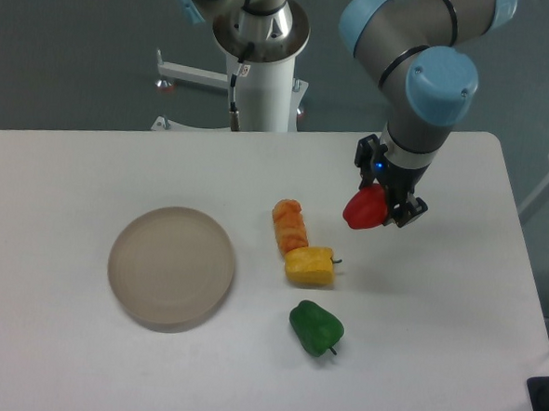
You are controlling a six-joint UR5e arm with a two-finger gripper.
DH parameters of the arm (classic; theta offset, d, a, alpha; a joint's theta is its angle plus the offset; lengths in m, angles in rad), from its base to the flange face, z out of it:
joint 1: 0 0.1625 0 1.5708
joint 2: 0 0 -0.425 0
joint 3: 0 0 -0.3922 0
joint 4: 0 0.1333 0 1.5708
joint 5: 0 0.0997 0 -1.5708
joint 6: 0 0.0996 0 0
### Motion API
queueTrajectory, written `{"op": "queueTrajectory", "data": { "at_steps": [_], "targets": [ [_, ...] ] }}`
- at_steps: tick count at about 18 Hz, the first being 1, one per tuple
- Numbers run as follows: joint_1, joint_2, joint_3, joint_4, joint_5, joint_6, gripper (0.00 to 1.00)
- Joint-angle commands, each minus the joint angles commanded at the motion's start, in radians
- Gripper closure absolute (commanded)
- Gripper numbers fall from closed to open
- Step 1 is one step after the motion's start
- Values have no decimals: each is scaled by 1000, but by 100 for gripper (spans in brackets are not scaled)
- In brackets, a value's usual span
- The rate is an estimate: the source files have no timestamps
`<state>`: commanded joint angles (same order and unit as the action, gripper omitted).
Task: Place the red pepper on the plate
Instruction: 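Hold the red pepper in the gripper above the table, then carry the red pepper over the clear round plate and lower it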
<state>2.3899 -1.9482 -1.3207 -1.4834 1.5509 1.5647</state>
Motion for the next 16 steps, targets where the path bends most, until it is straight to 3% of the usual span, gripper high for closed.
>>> {"op": "queueTrajectory", "data": {
  "at_steps": [6, 9, 16],
  "targets": [
    [-47, -8, 12, -6, -11, -83, 92],
    [-86, 9, -17, -9, -86, -124, 93],
    [-327, 15, -58, 8, -124, -455, 94]
  ]
}}
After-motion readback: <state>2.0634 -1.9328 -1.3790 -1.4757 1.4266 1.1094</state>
